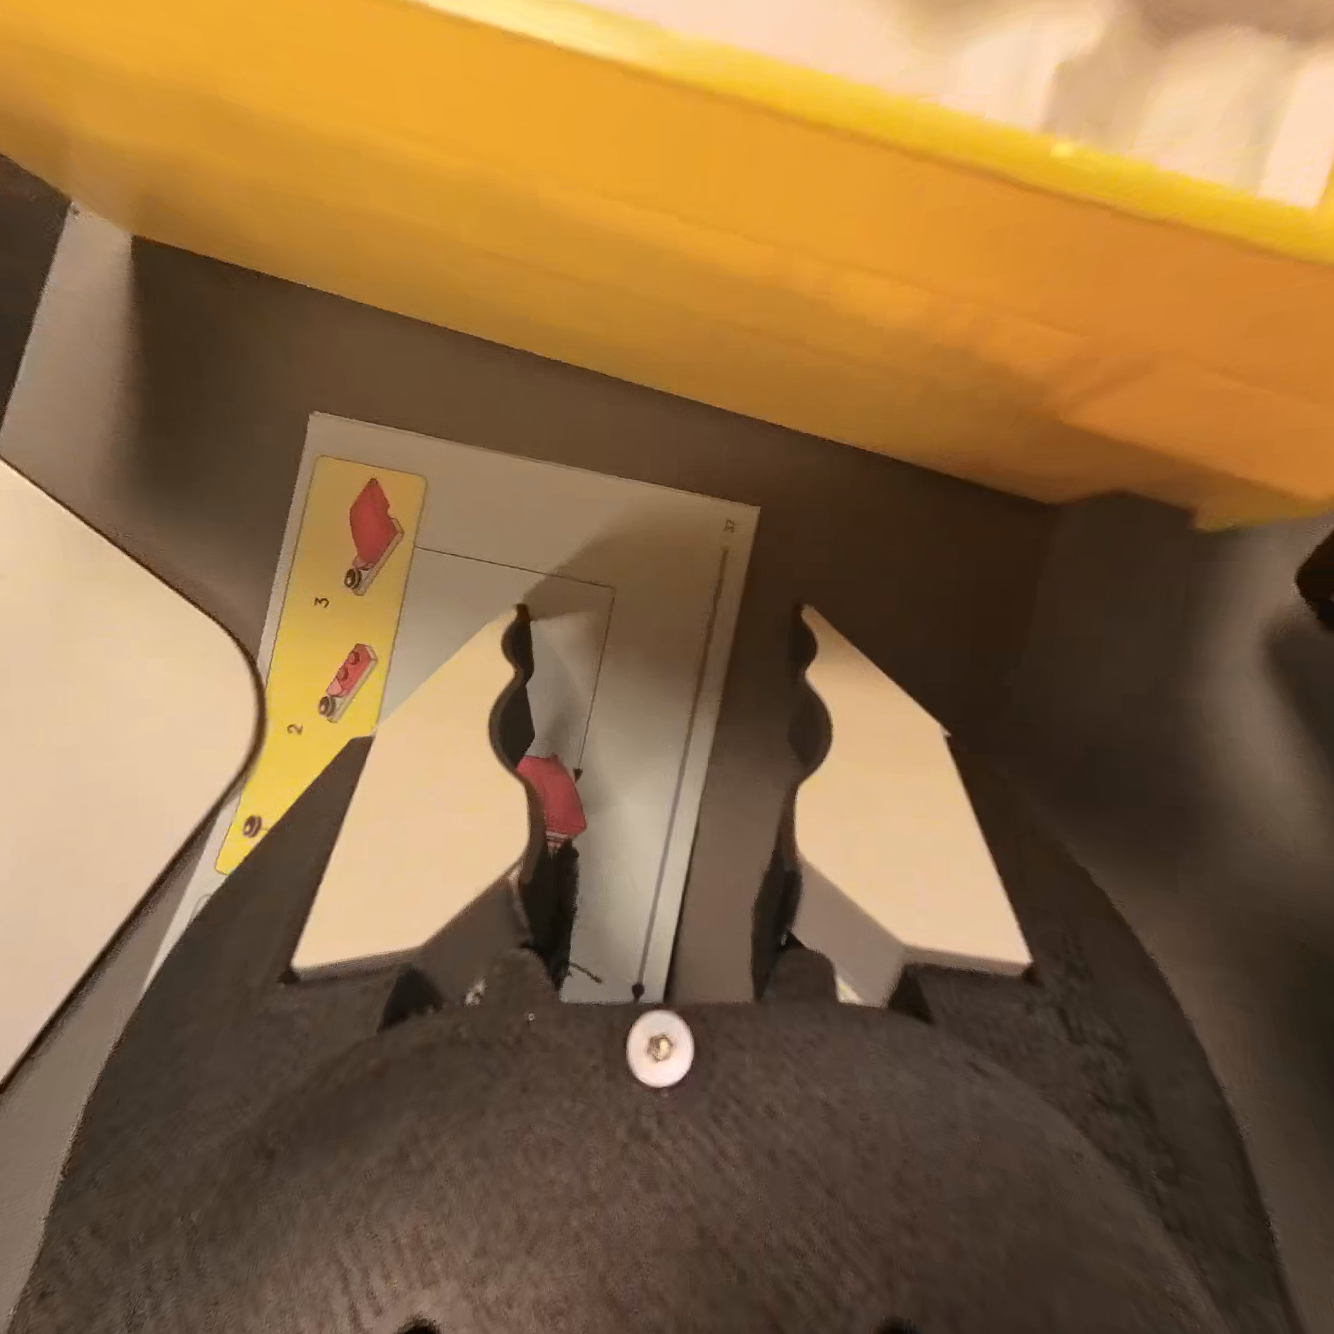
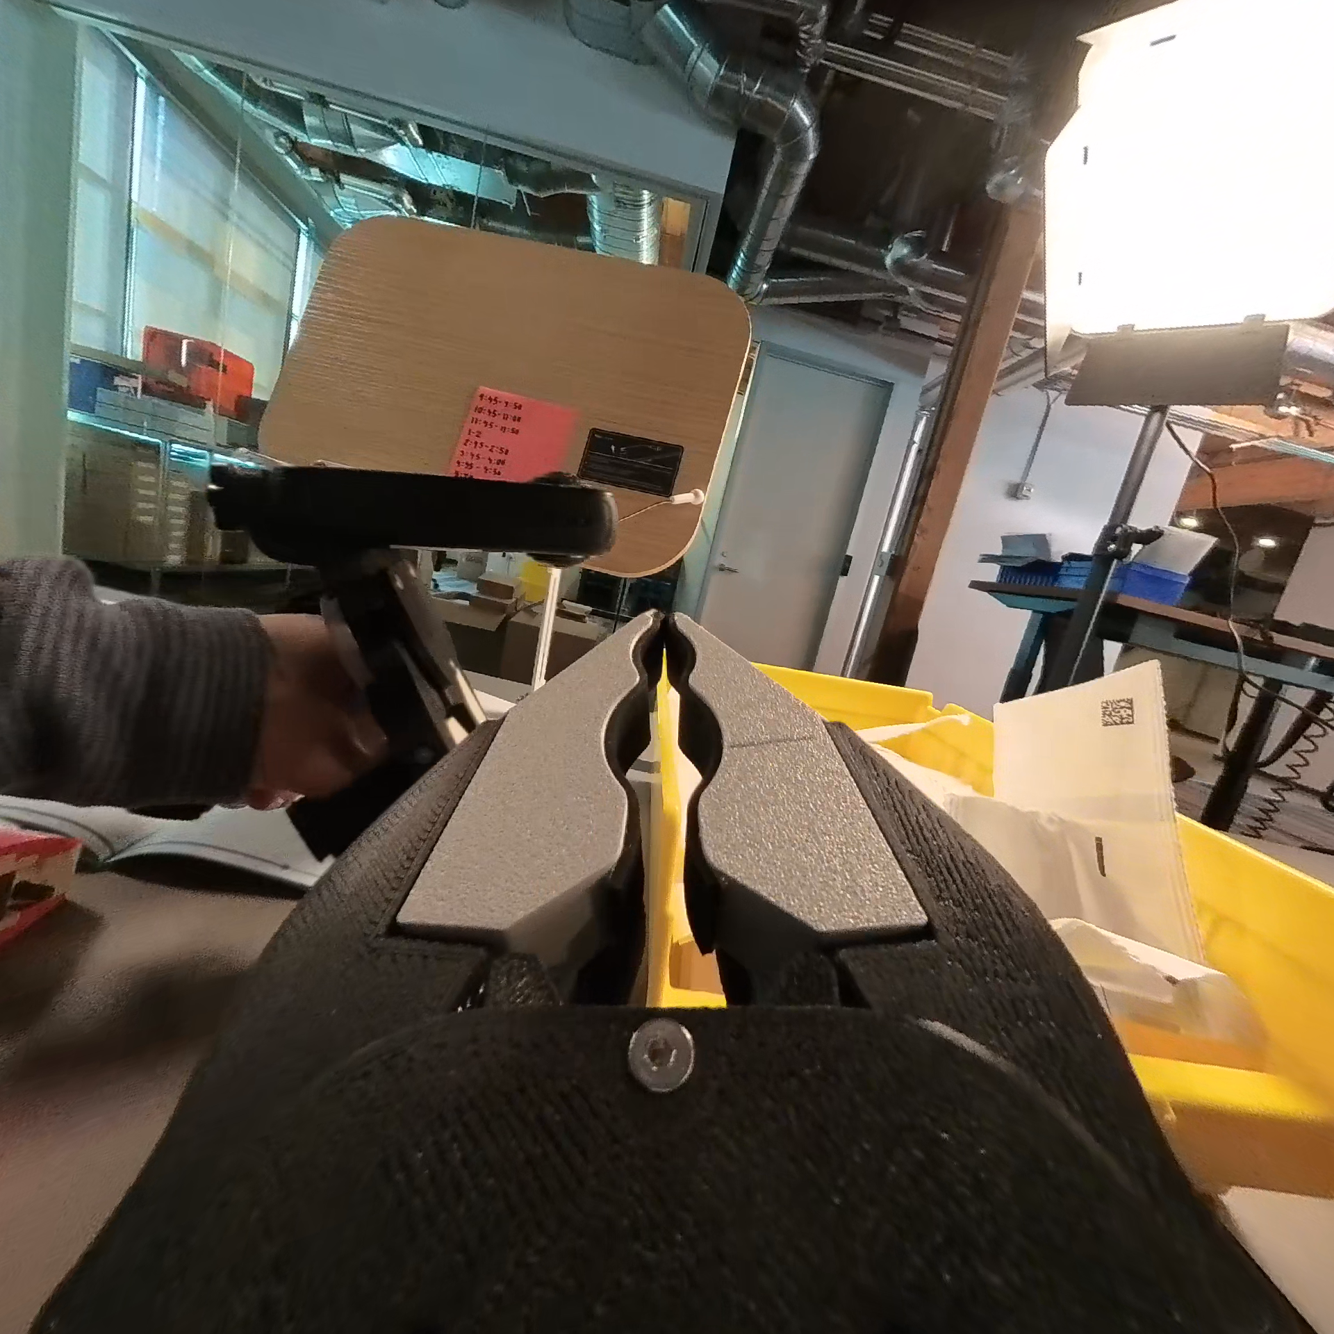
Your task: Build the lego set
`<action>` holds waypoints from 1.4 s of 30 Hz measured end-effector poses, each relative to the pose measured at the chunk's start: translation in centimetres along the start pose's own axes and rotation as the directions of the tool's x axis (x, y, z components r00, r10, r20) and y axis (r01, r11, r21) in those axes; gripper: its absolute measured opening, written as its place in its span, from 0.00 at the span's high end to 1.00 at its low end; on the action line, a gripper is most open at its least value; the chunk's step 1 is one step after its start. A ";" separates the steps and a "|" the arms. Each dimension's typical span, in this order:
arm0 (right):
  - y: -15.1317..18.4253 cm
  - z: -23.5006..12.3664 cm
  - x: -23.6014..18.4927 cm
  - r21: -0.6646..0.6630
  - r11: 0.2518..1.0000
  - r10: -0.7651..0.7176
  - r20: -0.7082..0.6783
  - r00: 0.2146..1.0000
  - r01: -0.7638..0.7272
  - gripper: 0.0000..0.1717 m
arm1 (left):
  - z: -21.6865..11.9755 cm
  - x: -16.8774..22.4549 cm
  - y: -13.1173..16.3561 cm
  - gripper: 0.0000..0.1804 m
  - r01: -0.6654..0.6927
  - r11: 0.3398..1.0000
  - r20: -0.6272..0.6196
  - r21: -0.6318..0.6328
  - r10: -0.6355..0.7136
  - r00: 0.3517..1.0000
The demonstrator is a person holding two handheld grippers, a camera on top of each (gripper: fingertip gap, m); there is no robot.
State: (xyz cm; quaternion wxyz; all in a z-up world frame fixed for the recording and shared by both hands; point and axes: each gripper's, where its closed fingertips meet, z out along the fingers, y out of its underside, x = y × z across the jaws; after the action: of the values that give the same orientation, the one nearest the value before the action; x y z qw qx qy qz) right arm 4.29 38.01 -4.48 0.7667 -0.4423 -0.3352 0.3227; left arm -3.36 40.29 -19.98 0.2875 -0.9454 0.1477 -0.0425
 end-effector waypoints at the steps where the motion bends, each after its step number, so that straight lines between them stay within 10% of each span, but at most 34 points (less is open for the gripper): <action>1: 0.0 0.0 0.0 0.000 1.000 0.003 -0.001 1.000 -0.003 1.00 | 0.1 -0.2 -0.2 0.63 0.009 1.000 0.006 0.002 -0.009 1.000; 10: 0.3 0.0 0.4 -0.011 1.000 0.029 -0.008 1.000 -0.029 1.00 | -0.2 -1.8 -0.1 0.82 0.061 0.997 -0.033 0.039 -0.059 0.998; 17: 0.4 0.1 0.6 -0.013 0.999 0.044 -0.014 0.999 -0.044 1.00 | -1.0 -1.5 1.7 0.48 -0.057 0.993 0.007 -0.106 0.058 0.998; 42: 1.1 0.3 -0.1 -0.048 0.996 0.074 0.030 0.997 -0.072 1.00 | -5.4 -2.6 5.2 0.67 -0.185 0.955 0.084 -0.231 0.209 0.974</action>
State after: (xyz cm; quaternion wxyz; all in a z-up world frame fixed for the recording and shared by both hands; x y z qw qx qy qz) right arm 3.77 38.57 -5.36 0.7385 -0.4668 -0.3383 0.3497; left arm -8.09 34.10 -18.37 0.1906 -0.9529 0.2295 0.0544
